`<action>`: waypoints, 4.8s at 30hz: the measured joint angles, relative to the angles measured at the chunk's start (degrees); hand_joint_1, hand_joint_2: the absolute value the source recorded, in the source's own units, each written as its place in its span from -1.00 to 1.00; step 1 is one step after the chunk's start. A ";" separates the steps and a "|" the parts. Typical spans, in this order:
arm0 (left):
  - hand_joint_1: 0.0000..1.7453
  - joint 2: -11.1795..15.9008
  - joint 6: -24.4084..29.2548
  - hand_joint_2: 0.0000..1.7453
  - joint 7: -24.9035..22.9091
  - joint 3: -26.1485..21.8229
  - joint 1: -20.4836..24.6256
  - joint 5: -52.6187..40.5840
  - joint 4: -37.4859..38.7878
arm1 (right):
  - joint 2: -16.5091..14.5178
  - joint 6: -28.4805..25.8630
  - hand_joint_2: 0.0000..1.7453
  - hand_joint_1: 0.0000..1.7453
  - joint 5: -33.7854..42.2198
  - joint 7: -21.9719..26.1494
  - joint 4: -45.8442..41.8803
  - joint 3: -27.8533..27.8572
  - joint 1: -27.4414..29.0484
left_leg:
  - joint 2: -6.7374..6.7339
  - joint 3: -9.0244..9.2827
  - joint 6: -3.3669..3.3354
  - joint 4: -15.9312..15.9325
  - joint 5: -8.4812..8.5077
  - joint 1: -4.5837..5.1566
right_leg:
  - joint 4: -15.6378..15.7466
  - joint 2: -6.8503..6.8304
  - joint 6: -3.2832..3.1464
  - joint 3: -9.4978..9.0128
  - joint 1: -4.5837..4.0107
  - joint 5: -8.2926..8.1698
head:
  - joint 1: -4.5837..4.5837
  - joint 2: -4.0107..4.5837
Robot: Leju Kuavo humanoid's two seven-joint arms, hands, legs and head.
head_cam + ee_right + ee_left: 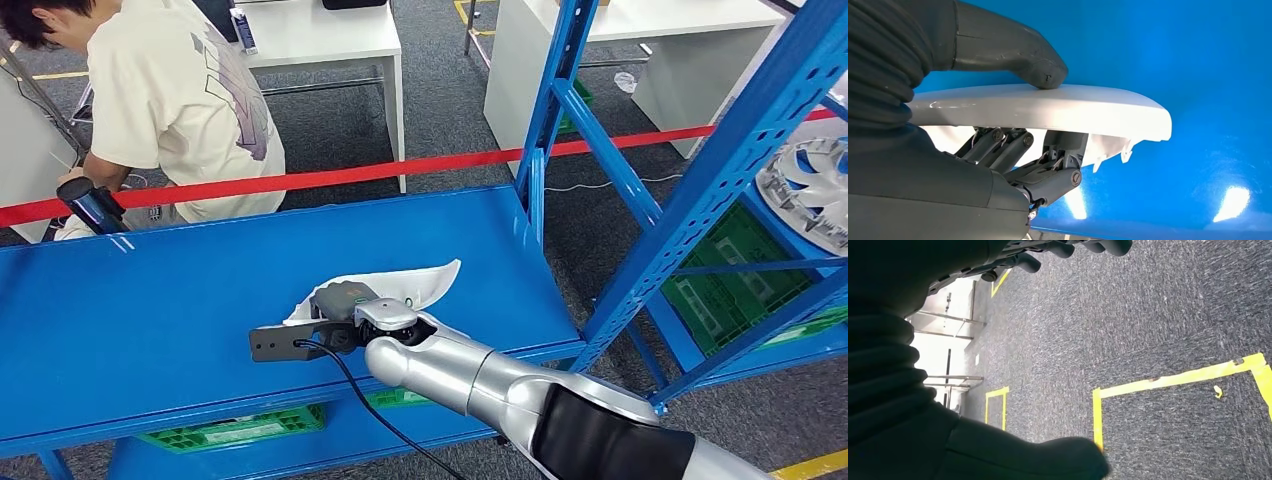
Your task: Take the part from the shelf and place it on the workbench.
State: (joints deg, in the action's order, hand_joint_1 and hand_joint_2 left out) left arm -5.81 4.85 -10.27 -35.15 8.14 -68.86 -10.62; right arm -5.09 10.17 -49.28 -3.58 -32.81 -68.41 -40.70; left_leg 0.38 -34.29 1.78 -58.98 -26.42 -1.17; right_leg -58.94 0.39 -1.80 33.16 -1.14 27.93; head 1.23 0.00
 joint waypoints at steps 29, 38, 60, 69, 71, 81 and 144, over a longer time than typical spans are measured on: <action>-1.00 -0.02 0.76 1.00 1.84 -1.92 -1.95 3.12 0.02 | 1.96 -14.67 1.00 1.00 6.87 1.89 -19.84 13.97 0.05 | -0.01 -0.06 0.01 0.07 0.00 0.00 | -0.01 0.01 -0.02 0.11 0.00 -0.01 | 0.01 0.00; -1.00 -0.02 1.00 1.00 3.00 -3.33 -2.57 4.11 0.02 | 3.17 -16.53 1.00 1.00 6.89 6.29 -37.48 19.92 2.58 | -0.02 -0.04 0.02 0.20 0.00 0.01 | 0.00 0.02 -0.06 0.16 0.01 0.03 | -0.01 0.00; -1.00 -0.76 1.02 1.00 1.91 -4.45 -2.12 4.21 -0.05 | 5.35 -20.02 1.00 1.00 4.15 11.33 -49.81 22.20 7.99 | -0.69 -1.71 0.22 0.65 2.26 -1.83 | -4.79 -0.19 4.71 -0.08 3.17 3.23 | 0.74 0.00; -1.00 -0.52 0.73 1.00 1.45 -4.73 -2.15 4.12 -0.01 | 5.22 -19.86 1.00 1.00 4.13 11.46 -49.92 22.21 7.54 | -0.37 -5.62 2.87 -7.70 -4.34 -1.68 | -1.25 0.19 0.16 1.47 2.36 -0.34 | 0.52 0.00; -1.00 -0.48 0.74 1.00 1.50 -4.75 -2.10 4.12 -0.02 | 5.23 -19.81 1.00 1.00 4.20 11.49 -49.89 22.21 7.55 | -0.35 -6.94 2.39 -14.56 -7.95 -1.01 | -1.30 0.13 -0.31 2.71 1.71 -1.33 | 0.46 0.00; -1.00 -0.34 0.73 1.00 1.51 -4.82 -1.66 4.14 -0.11 | 5.11 -19.75 1.00 1.00 4.41 12.10 -49.77 22.16 6.79 | -0.50 4.63 -1.61 1.26 -3.37 1.39 | -0.92 -0.09 0.95 5.87 0.50 -5.24 | 0.44 0.00; -1.00 -1.08 1.23 1.00 2.08 -7.30 -2.62 5.74 -0.08 | 3.26 -17.81 1.00 1.00 5.29 11.96 -48.47 19.94 5.68 | -0.62 3.79 -1.87 0.82 -2.88 0.23 | -3.07 -0.46 3.07 7.67 1.84 -2.78 | 0.46 0.00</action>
State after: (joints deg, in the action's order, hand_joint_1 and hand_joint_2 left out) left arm -6.89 6.08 -8.19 -42.45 5.52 -63.12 -10.70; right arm -1.83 -7.63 -43.99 8.38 -81.28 -48.47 -35.01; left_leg -0.24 -30.50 -0.09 -58.17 -29.30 -0.94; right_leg -62.00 -0.07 1.27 40.84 0.70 25.15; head 1.69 0.00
